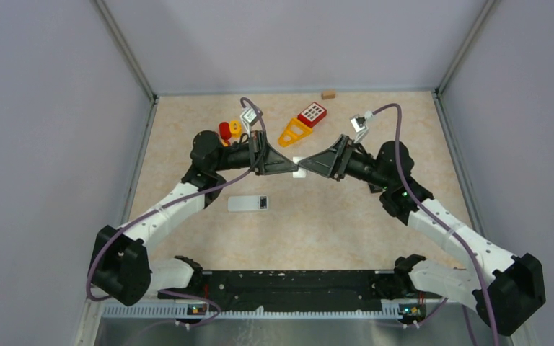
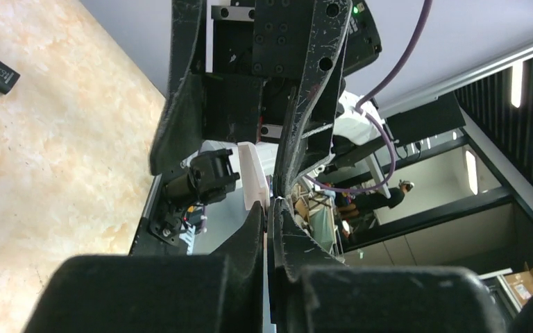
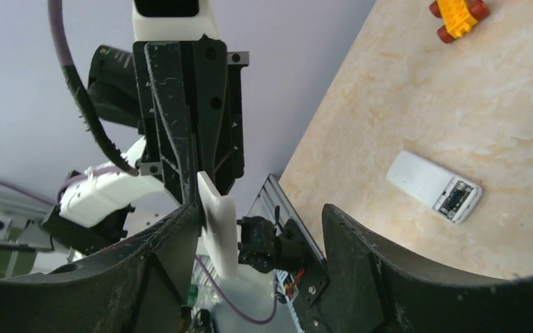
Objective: Load the batteries into the remote control
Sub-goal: Adjust the battery cover.
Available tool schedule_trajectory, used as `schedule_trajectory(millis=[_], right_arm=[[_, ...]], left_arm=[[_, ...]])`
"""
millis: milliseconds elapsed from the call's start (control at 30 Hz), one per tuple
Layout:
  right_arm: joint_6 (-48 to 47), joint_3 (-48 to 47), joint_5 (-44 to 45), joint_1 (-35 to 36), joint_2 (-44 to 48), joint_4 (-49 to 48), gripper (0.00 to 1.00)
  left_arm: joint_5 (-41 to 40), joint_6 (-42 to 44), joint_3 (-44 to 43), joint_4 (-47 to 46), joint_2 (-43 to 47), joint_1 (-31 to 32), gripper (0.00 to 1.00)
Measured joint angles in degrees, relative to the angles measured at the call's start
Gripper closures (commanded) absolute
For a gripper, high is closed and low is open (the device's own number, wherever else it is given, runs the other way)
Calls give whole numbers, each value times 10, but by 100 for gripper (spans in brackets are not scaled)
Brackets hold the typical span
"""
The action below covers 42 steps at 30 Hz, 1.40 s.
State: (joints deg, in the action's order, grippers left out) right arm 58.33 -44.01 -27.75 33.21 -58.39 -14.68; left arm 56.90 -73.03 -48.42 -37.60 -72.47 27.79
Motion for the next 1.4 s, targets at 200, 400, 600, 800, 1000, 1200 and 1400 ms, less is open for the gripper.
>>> schedule_trajectory(millis=[200,400,600,800,1000,1200,1400], right_arm=[[-10,13,-58,0,10,-45,57],[15,34,-108,0,10,-109,81],[31,43,-123,0,9,-137,100],[33,43,-124,0,7,-146,100],[36,54,-92,4,-21,-142,100],[46,74,-32,43,-125,-119,100],[66,74,16,91,-216,-135,100]], left_arm=[[24,10,4,9,10,-3,100],[41,-3,9,3,10,-7,100],[56,-8,9,-10,10,-11,76],[56,11,10,17,10,-23,26],[15,119,38,174,46,-99,2],[-120,272,66,409,81,-188,1],[-269,341,84,553,97,-211,1]])
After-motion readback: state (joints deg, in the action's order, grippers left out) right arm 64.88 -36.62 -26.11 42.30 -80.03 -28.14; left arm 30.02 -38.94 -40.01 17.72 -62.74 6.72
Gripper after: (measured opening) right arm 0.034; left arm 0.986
